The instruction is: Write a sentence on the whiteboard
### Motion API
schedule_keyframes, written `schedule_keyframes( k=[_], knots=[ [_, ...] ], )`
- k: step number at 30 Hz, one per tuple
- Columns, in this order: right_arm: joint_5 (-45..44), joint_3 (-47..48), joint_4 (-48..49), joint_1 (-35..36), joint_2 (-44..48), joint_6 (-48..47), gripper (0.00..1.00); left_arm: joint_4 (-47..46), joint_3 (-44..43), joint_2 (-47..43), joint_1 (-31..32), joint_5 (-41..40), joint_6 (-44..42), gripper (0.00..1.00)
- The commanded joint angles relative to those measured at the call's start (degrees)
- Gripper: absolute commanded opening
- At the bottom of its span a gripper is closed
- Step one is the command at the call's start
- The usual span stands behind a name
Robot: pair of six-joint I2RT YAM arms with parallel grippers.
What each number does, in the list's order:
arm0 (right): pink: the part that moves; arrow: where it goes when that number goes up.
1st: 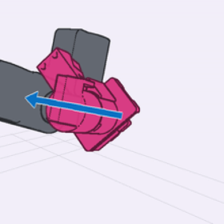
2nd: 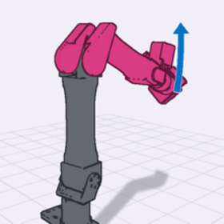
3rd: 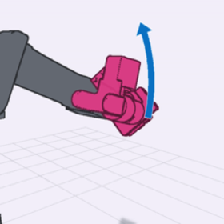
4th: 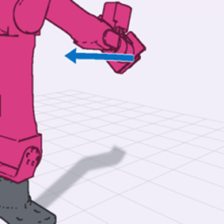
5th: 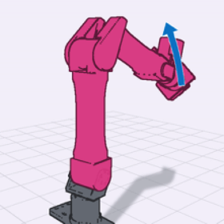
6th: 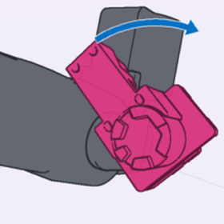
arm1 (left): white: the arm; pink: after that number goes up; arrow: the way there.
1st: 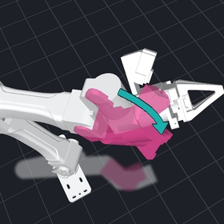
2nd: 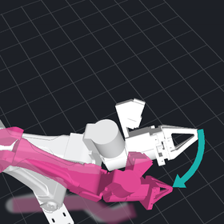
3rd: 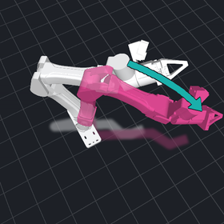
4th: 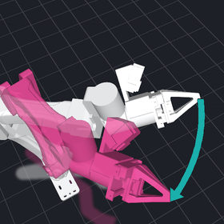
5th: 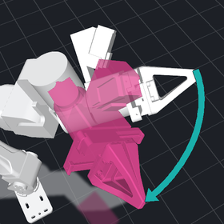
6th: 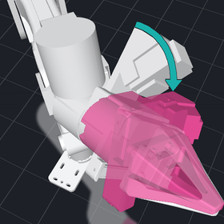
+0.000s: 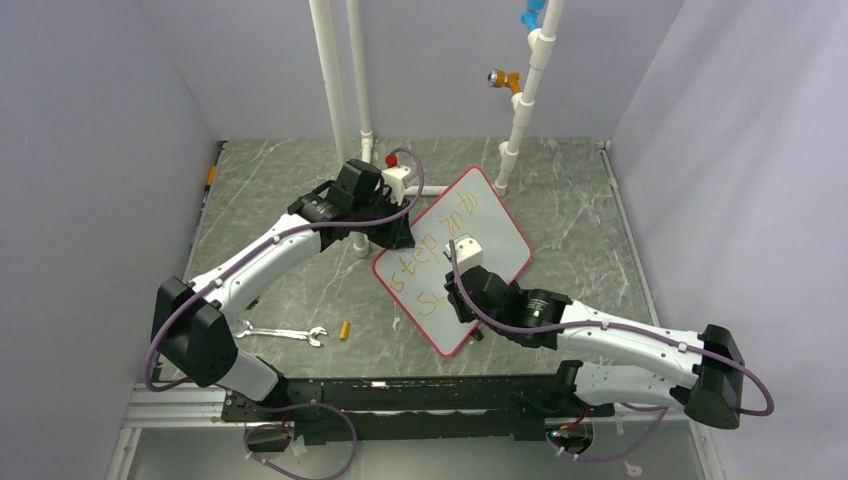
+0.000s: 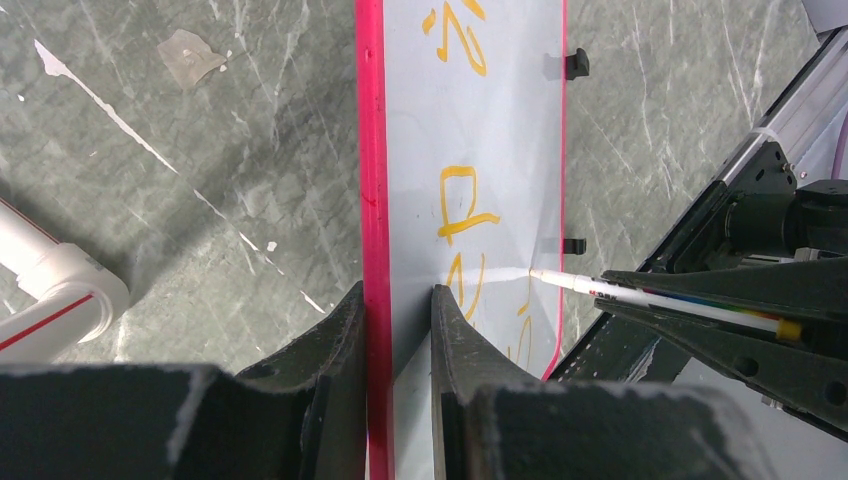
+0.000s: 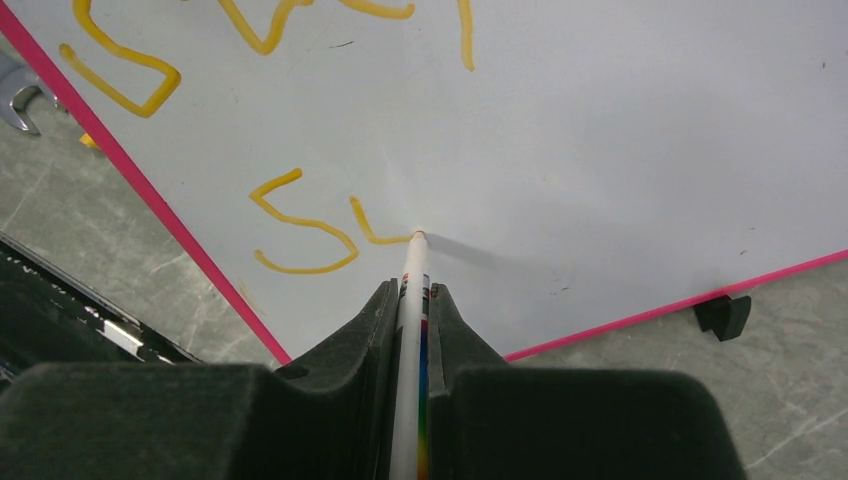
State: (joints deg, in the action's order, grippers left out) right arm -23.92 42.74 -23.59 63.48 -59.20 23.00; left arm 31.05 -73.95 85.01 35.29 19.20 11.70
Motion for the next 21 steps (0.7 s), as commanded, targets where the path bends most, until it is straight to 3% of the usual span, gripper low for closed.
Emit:
schedule_keyframes(
  k=[1, 21],
  knots=[
    [-1.74, 2.83, 1.61, -0.38, -1.29, -1.46, 0.0, -0.74, -1.63, -0.11, 0.1, -4.96, -5.47, 0.0],
    [-1.24, 8.56, 3.52, -1.87, -5.1, -5.35, 0.0, -0.72, -1.72, 0.02, 0.13, -4.7, -5.46, 0.0]
  ],
)
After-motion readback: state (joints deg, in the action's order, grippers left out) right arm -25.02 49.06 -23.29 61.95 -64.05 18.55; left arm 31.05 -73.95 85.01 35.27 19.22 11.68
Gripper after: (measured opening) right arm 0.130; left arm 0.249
